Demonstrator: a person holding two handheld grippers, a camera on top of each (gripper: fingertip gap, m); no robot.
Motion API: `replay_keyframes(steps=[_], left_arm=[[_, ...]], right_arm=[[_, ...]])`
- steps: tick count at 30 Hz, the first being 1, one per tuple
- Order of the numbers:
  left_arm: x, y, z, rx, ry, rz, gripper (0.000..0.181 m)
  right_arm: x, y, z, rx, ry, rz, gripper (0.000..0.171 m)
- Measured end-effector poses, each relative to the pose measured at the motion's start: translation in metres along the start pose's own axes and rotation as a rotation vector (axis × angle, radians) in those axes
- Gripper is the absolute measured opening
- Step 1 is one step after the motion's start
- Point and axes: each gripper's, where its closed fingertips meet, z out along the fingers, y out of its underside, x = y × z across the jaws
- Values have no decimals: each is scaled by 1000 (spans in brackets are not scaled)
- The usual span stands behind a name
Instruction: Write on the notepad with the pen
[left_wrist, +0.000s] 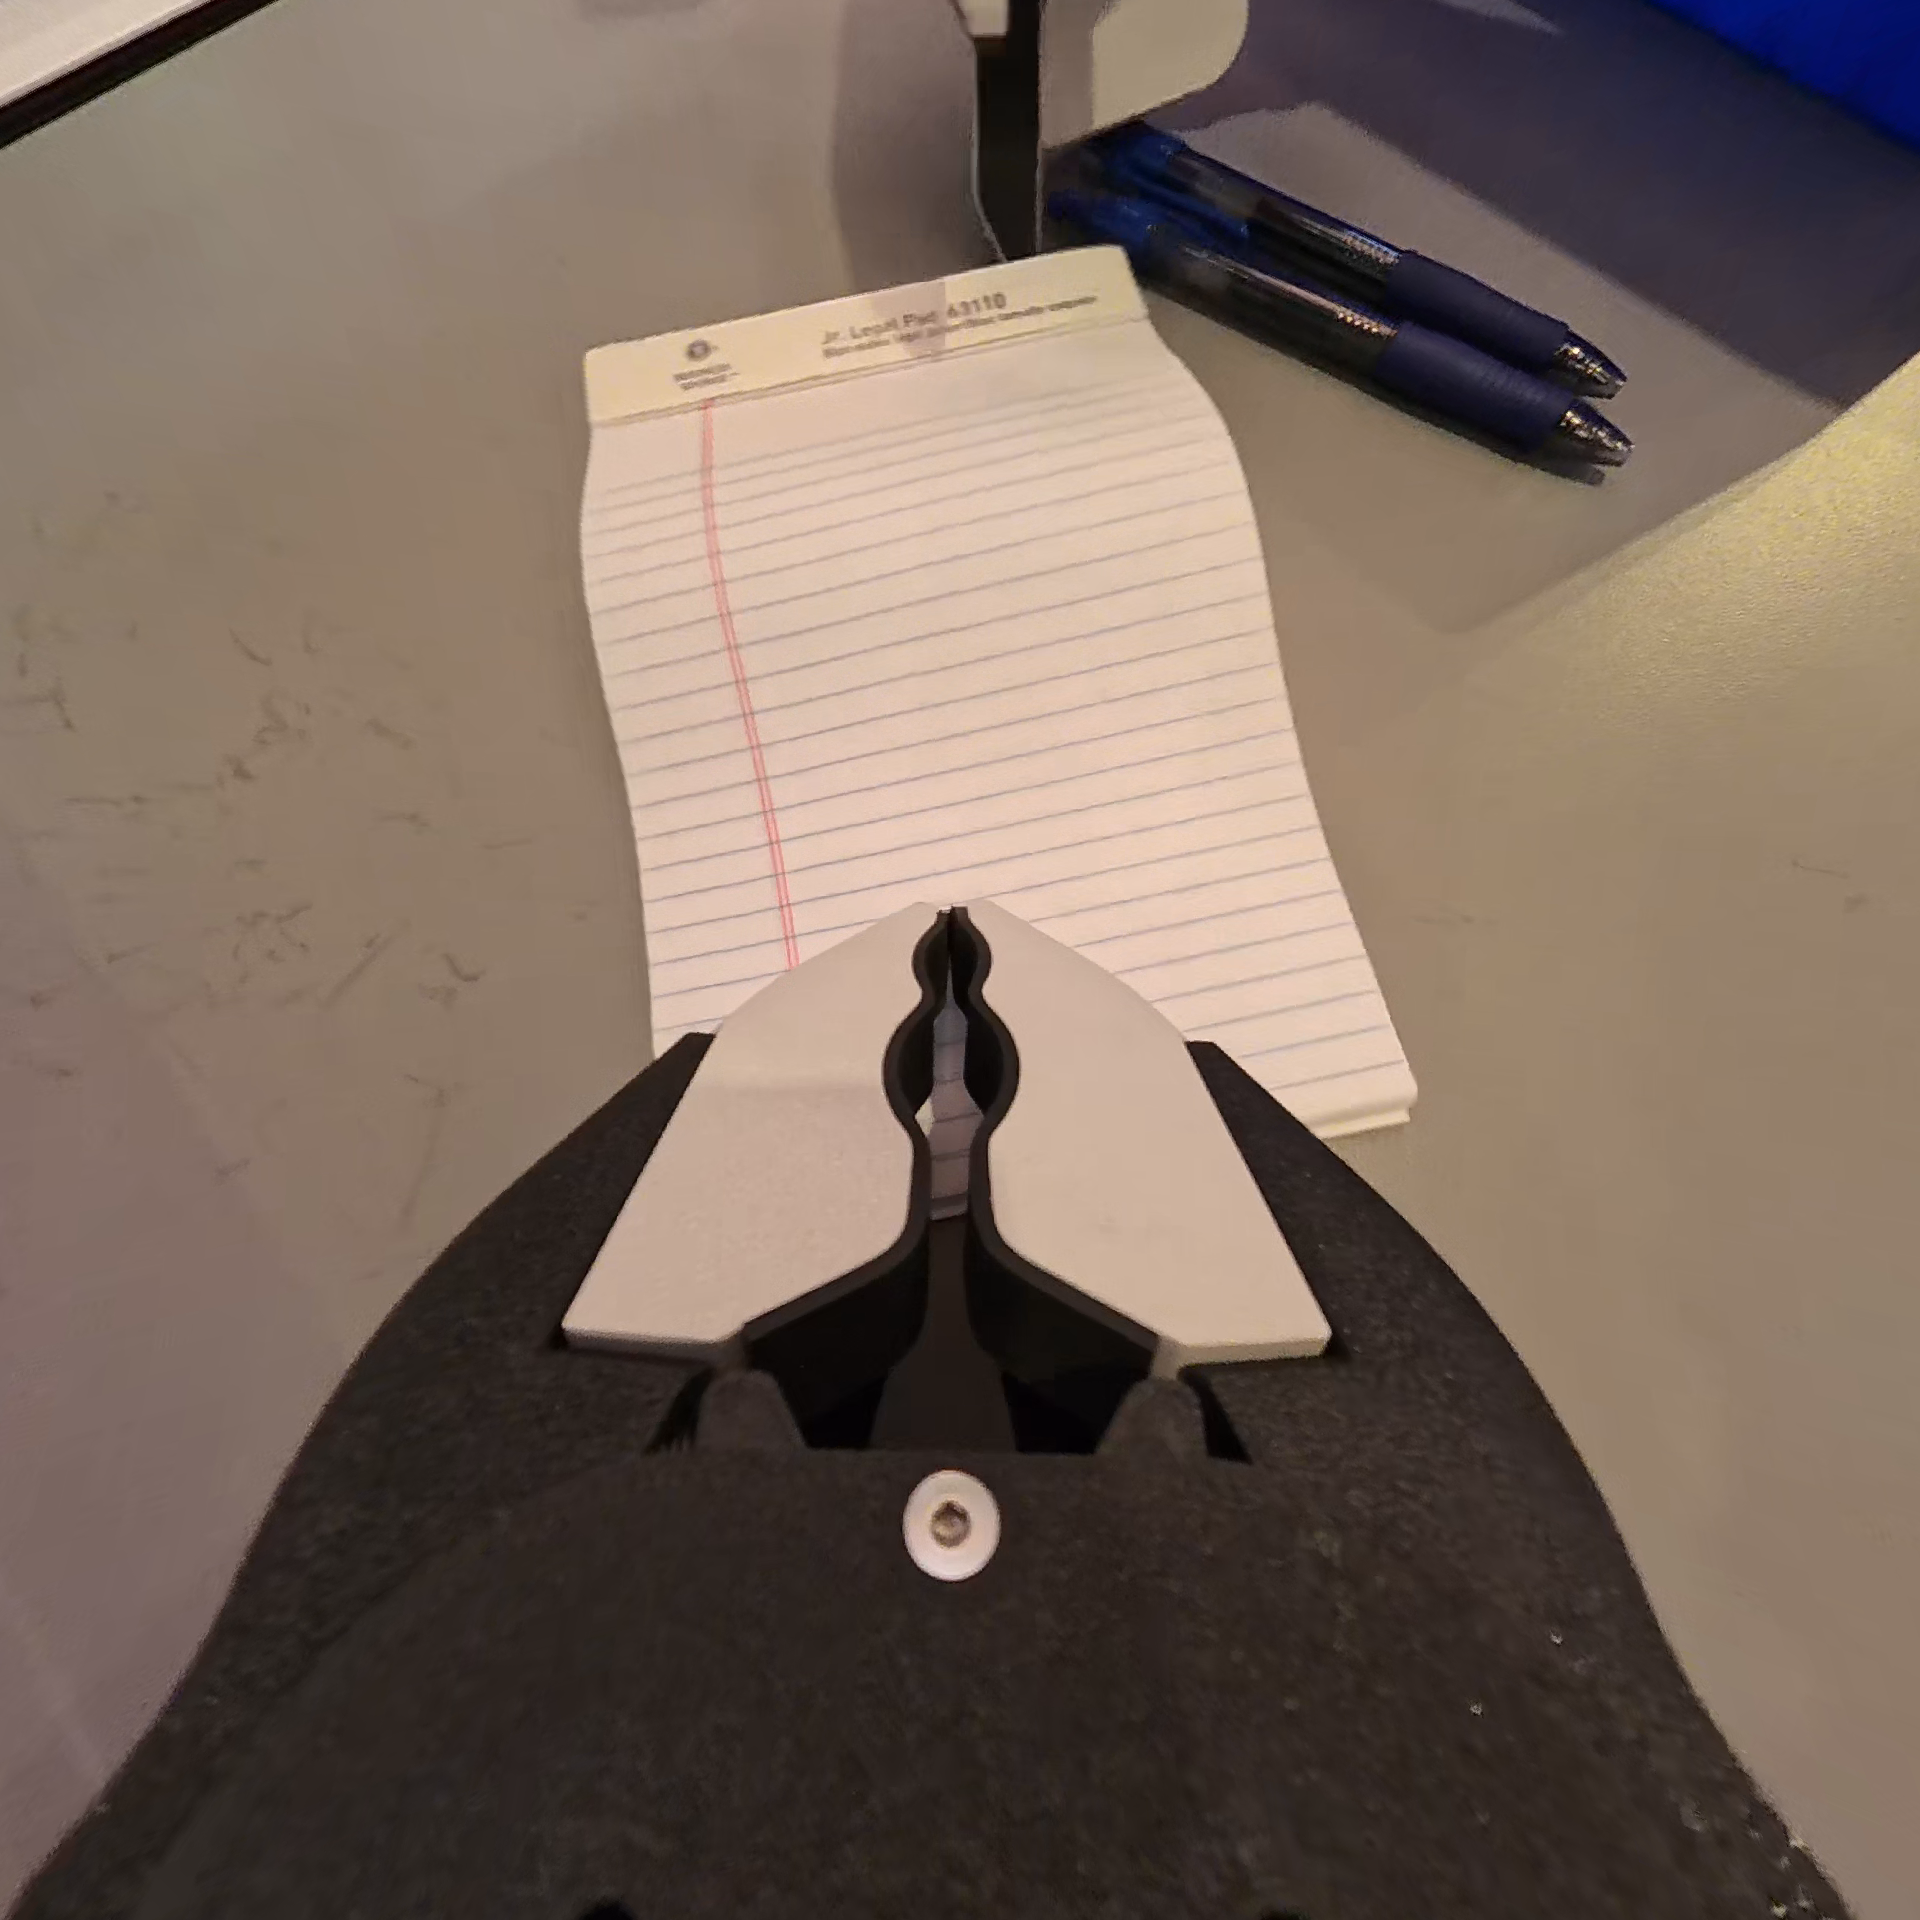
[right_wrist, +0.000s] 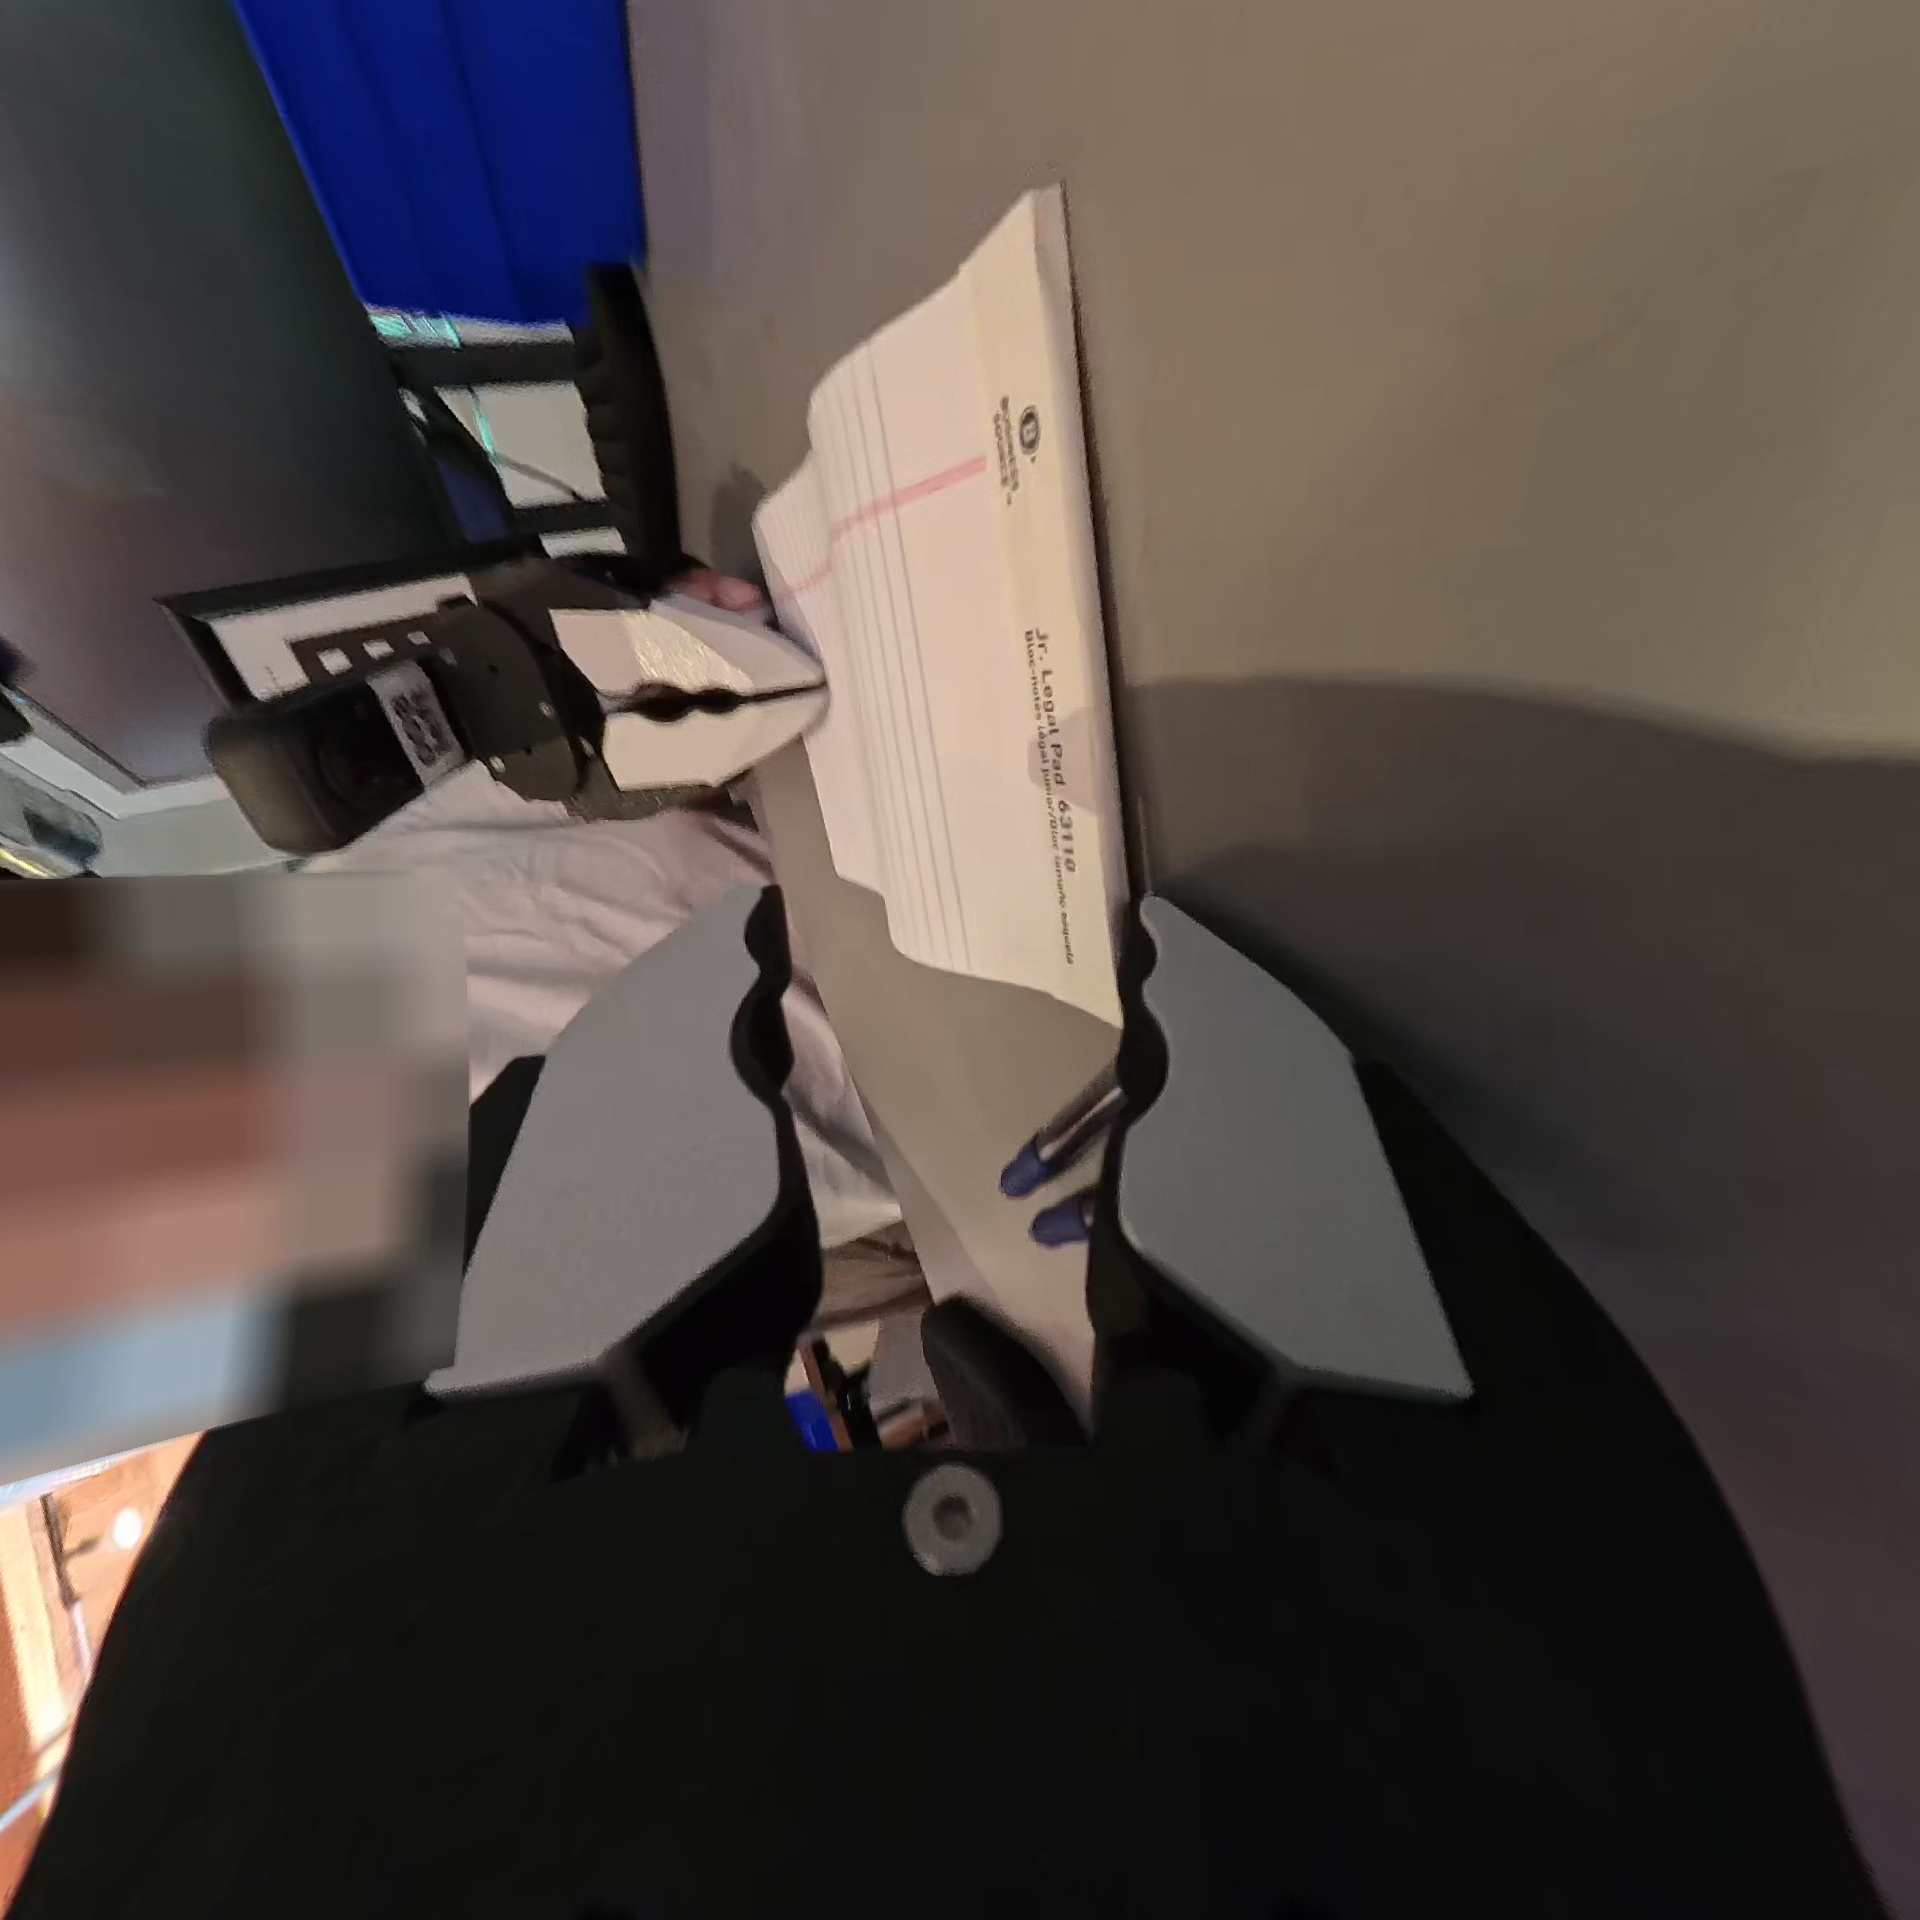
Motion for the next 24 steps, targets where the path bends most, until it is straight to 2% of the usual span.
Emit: replay_keyframes(steps=[6,9,15,21,24], left_arm=[[1,0,0,-7,0,2,0],[0,0,0,-2,0,-2,0],[0,0,0,2,1,-4,0],[0,0,0,4,-3,0,0],[1,0,0,5,-5,6,0]], right_arm=[[-2,16,6,-151,113,30,66],[1,27,9,-234,161,73,61],[5,33,14,-248,349,-47,62],[14,37,23,-124,701,-333,70],[15,39,28,-6,785,-421,79]])
